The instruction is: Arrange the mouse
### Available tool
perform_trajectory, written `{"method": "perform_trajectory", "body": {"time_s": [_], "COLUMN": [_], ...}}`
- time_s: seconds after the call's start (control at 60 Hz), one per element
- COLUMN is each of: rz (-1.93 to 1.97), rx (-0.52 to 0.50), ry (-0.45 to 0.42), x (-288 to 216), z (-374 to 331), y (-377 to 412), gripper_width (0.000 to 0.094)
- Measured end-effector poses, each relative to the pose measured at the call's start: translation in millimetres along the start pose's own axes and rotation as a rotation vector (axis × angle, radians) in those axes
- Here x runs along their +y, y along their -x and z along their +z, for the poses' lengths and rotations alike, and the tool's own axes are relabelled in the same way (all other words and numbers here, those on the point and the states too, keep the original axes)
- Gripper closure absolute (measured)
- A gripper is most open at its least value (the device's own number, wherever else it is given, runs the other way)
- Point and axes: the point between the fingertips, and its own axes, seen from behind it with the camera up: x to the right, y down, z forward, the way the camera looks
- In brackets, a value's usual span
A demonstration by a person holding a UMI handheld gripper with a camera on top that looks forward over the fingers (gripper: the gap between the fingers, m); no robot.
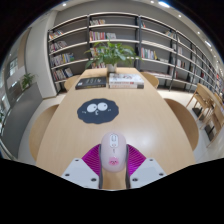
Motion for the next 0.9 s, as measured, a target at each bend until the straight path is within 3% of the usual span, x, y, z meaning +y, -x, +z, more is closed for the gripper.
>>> {"method": "perform_trajectory", "body": {"time_s": [0.267,0.4,0.467,0.583,0.767,0.9], "rz": [-0.064,-0.073,-0.07,-0.093,-0.112,-0.125], "rx": [0.036,0.008,-0.03,-0.065,-0.094,-0.071], "ry": [-0.305,-0.355,-0.337,-0.275,-0.054,0.037], "x": [-213,-269,-291,-281,-184,-131], "z": [-48,-8,26,103,222,257], "y": [-15,6,23,54,79,80], "gripper_width": [0.0632,0.0631,0.0632,0.0631,0.063,0.0629]}}
